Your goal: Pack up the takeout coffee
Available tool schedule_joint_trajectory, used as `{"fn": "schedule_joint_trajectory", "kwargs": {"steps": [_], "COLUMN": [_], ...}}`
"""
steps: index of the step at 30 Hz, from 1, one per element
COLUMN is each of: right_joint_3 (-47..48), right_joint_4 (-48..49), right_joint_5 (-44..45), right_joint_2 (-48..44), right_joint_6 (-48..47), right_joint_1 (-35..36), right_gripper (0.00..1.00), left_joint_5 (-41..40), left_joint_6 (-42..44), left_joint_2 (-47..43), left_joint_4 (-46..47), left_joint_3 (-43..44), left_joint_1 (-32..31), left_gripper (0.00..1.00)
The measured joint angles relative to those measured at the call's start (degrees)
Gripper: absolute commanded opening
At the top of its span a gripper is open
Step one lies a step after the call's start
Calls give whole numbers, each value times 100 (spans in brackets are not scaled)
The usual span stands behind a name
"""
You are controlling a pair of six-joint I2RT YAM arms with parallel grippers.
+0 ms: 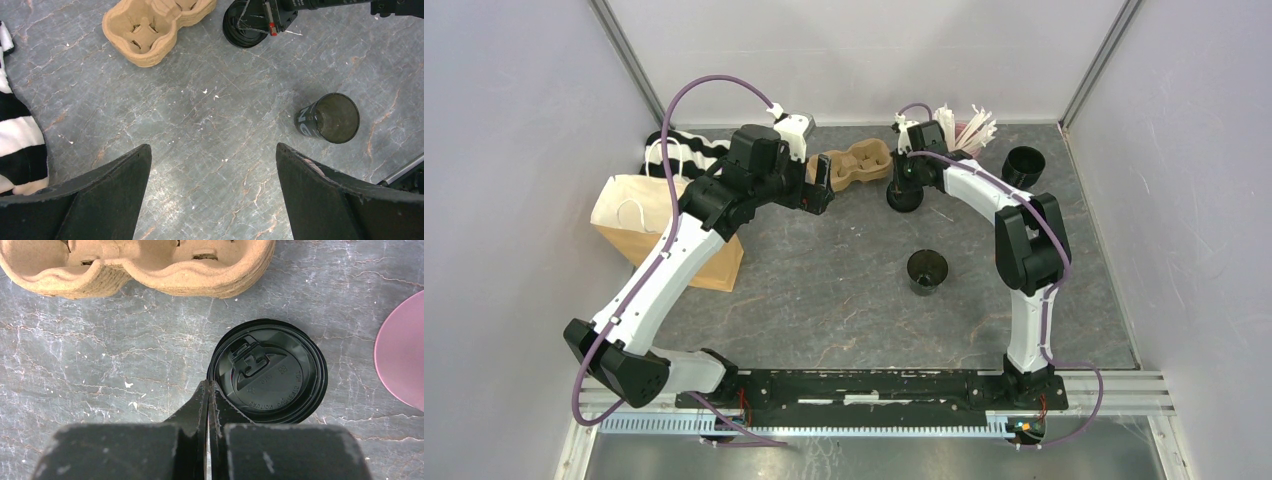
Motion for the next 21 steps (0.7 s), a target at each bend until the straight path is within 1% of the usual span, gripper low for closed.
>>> {"fn": "schedule_joint_trajectory", "kwargs": {"steps": [1,5,7,8,16,21], "right_joint_3": [0,0,2,7,144,146], "right_joint_4": [4,2,7,9,83,144], "right_joint_5": [0,-4,-28,-50,-339,-490], "right_joint_2": [0,0,4,11,319,483], "right_joint_6": [-4,-2,-11,-4,210,369], "right_joint_1": [0,-4,-13,-17,-63,-129], "right_gripper": [0,28,35,37,38,34], "left_joint_5": [0,0,0,0,-2,-7], "left_joint_6": [2,2,2,2,9,31], "left_joint_2": [0,0,0,0,0,0], "left_joint_4": [0,0,0,0,0,-2], "left_joint_3": [0,0,0,0,0,0], "left_joint_1": [0,0,0,0,0,-7], "left_gripper": [100,100,100,100,100,100]}}
